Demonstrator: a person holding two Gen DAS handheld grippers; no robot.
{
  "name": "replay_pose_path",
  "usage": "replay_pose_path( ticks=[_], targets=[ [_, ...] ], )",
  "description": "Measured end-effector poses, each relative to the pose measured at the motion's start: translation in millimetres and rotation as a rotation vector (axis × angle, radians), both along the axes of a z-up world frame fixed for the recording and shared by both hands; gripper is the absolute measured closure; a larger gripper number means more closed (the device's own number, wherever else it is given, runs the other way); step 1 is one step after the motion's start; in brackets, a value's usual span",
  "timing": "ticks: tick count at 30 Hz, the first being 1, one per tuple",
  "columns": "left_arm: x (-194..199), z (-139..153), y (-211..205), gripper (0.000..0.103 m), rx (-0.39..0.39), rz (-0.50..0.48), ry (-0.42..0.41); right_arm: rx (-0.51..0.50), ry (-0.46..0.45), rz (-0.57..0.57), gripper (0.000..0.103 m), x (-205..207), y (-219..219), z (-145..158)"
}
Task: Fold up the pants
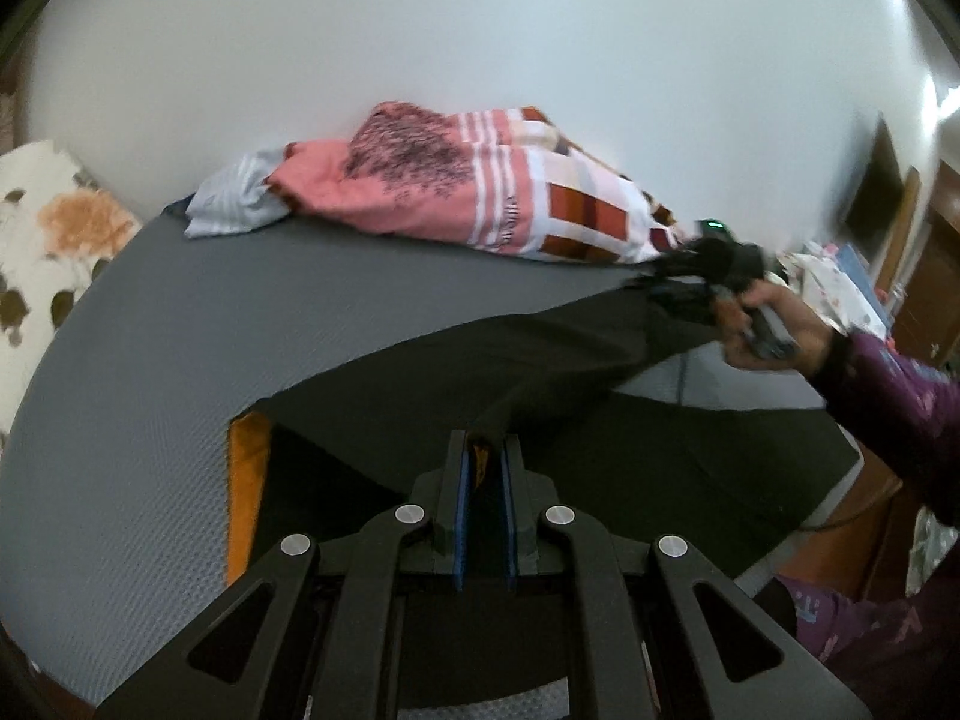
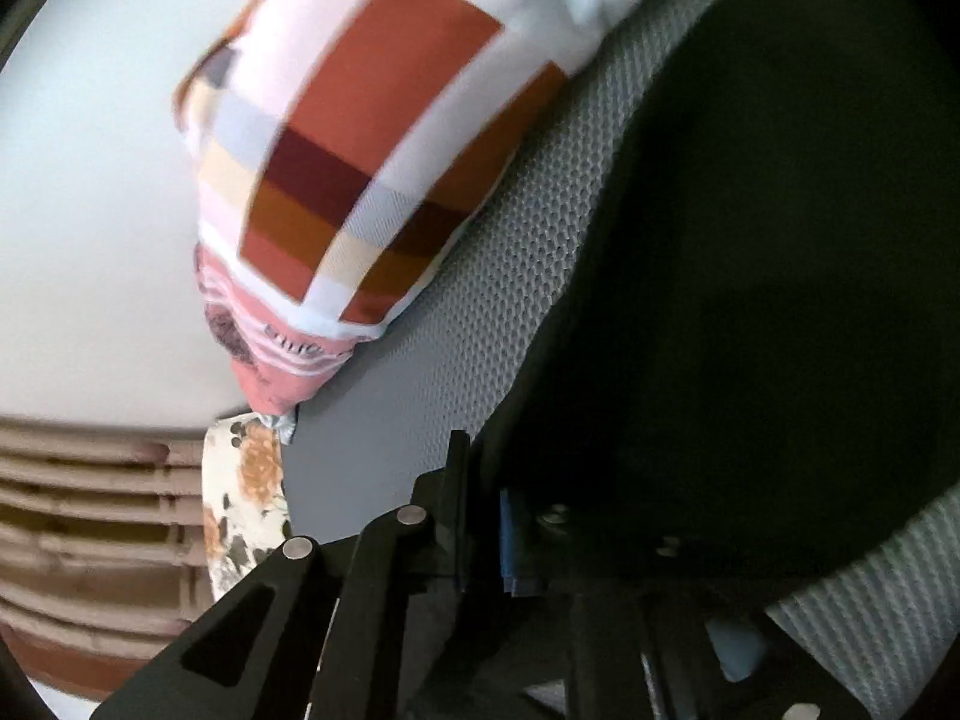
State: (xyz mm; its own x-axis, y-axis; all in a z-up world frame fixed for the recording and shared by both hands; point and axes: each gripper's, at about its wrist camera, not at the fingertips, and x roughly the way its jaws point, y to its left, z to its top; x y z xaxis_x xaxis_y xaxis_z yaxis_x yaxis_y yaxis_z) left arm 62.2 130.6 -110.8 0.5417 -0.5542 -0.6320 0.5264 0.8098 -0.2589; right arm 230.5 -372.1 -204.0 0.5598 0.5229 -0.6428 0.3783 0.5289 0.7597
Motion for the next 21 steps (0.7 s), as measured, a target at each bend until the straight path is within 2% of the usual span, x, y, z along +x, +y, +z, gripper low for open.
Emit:
replay_pose_path(
  ticks=[4,9,14,17,21],
  targets=[
    [4,-3,17,0.093,0.014,0.058,0.015,-0.046,-0.11,-0.002,0.096,-52,12,33],
    [3,-11,39,0.093,0.029,0.1,0.054,-0.059,-0.13,0.008,0.096,-134,36,47],
    [-8,-25,47,0.093,0.078,0.115,0.078,0.002,-0.044,0.003,0.097,-226,41,16],
    [-16,-37,50,0.093,0.11,0.12,0.088,0.028,0.008,0.001,0.098,-248,48,-4],
    [-21,-46,56,0.092,0.135,0.128,0.091,0.05,0.062,0.001,0.098,-257,56,-28]
  ],
)
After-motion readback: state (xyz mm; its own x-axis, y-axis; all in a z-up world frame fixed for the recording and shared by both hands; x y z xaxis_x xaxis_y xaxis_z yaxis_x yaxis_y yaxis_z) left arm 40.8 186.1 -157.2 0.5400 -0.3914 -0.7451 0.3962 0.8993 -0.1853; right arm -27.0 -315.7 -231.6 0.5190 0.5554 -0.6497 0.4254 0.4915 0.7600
